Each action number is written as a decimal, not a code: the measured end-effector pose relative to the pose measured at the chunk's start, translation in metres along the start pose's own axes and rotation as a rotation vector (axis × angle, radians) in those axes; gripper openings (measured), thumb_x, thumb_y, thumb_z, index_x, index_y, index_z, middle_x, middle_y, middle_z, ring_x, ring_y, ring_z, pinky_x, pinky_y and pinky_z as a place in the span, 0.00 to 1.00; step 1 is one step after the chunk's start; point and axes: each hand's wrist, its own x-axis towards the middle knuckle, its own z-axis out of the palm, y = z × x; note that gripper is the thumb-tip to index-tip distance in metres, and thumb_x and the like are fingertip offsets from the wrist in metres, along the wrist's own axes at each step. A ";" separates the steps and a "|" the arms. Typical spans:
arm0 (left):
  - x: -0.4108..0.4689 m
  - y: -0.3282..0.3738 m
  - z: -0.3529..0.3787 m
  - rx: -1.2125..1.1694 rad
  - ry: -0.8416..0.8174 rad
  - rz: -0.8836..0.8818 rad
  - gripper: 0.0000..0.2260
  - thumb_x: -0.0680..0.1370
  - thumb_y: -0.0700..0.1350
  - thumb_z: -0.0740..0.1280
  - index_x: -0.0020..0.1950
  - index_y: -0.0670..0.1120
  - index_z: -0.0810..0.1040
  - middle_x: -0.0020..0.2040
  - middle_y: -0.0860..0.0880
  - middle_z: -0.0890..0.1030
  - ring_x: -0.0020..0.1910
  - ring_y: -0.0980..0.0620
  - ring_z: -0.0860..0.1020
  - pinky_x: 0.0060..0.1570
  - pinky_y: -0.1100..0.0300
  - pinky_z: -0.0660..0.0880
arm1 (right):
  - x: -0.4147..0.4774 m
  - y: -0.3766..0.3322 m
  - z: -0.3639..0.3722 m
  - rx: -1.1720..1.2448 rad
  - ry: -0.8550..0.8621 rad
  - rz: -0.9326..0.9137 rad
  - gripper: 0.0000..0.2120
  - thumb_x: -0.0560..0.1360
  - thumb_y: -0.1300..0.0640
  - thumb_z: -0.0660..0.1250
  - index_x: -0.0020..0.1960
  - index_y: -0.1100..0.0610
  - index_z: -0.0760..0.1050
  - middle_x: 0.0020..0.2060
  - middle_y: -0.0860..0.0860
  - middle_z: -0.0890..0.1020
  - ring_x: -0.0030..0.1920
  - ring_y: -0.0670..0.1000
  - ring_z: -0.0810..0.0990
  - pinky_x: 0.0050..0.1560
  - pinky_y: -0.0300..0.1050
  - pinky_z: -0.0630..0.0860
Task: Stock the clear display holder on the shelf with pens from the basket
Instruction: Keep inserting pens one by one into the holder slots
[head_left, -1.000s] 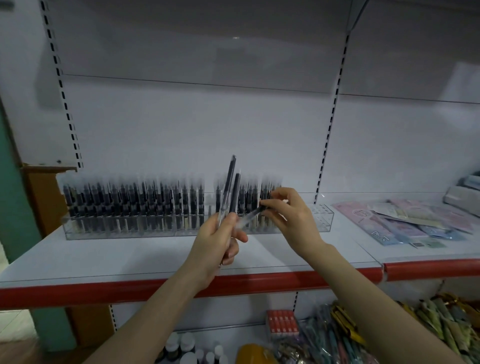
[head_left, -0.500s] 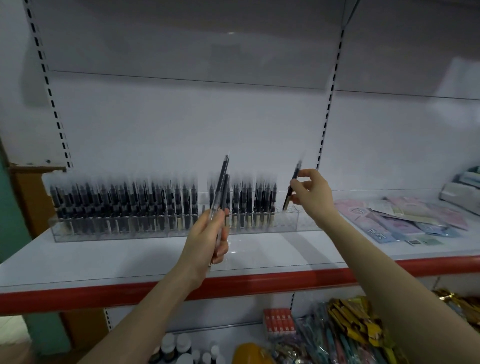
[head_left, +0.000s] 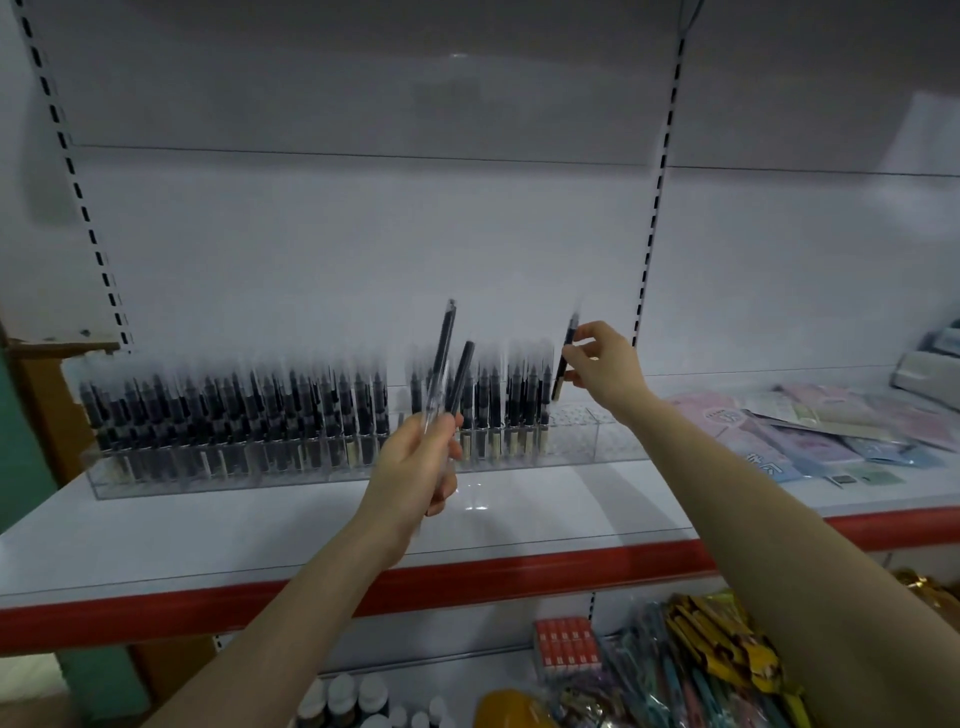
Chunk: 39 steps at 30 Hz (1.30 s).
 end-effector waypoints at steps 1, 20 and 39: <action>0.000 -0.001 0.000 0.029 0.000 0.011 0.13 0.80 0.47 0.58 0.53 0.37 0.73 0.34 0.46 0.72 0.22 0.57 0.64 0.22 0.64 0.58 | 0.001 0.001 0.001 0.001 -0.005 0.005 0.12 0.78 0.62 0.60 0.61 0.63 0.69 0.46 0.56 0.76 0.36 0.51 0.78 0.38 0.38 0.76; 0.005 -0.007 0.010 0.089 -0.002 0.048 0.06 0.81 0.42 0.58 0.48 0.41 0.72 0.37 0.47 0.76 0.25 0.57 0.70 0.22 0.64 0.65 | 0.004 0.026 0.007 -0.104 -0.158 0.039 0.10 0.78 0.63 0.62 0.58 0.64 0.71 0.47 0.61 0.80 0.35 0.50 0.78 0.45 0.46 0.78; 0.000 -0.004 0.009 0.044 -0.018 0.041 0.05 0.80 0.42 0.60 0.52 0.45 0.74 0.41 0.46 0.78 0.29 0.55 0.73 0.24 0.64 0.70 | -0.020 0.026 0.008 -0.010 0.139 -0.122 0.11 0.77 0.62 0.63 0.58 0.64 0.75 0.47 0.57 0.82 0.46 0.52 0.79 0.49 0.41 0.74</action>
